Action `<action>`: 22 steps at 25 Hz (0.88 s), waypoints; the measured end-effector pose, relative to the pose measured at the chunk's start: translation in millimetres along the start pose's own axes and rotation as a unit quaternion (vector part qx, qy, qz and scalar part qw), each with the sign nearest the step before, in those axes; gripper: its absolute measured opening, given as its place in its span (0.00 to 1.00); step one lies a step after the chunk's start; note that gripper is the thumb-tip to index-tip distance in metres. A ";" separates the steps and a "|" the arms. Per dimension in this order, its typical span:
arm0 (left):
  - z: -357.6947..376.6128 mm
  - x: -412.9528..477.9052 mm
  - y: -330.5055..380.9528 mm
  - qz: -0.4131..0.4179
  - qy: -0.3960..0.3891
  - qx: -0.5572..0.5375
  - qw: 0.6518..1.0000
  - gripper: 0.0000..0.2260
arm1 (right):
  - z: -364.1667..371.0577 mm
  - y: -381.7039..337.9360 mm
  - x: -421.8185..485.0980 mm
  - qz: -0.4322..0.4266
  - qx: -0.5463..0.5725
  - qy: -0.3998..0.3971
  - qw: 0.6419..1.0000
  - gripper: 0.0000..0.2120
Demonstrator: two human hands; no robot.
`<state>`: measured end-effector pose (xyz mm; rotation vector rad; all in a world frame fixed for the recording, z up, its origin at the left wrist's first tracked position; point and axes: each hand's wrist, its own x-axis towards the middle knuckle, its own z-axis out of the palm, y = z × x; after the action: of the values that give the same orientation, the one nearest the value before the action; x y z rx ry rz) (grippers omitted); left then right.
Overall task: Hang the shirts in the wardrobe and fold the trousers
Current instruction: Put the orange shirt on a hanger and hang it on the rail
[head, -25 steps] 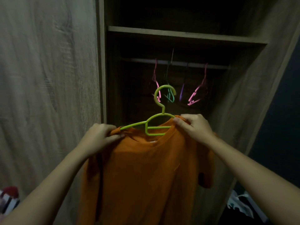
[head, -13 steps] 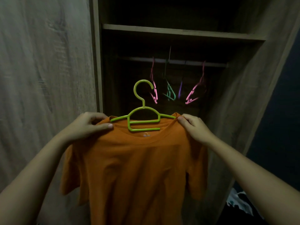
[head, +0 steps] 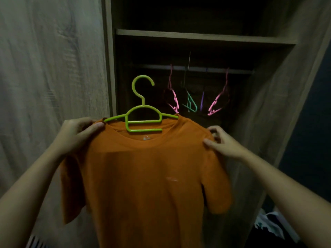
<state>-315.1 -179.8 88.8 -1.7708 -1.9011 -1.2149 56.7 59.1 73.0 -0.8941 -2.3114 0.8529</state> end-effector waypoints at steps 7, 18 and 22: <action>-23.9 -0.9 -20.0 -0.042 0.000 0.025 0.999 0.08 | 3.3 -3.7 -7.7 0.008 0.197 0.132 0.971 0.15; -27.8 -12.3 -23.4 -0.050 0.048 0.005 0.998 0.09 | 22.9 -38.8 9.8 -0.055 -0.031 0.073 0.995 0.12; -39.7 -12.9 -30.1 -0.049 0.058 0.003 0.997 0.19 | 38.6 -45.4 14.2 0.042 -0.074 0.240 0.967 0.22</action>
<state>-353.2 -214.1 92.5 -1.5833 -1.9423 -1.3127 4.4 28.7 82.5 -1.1282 -1.9391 0.4337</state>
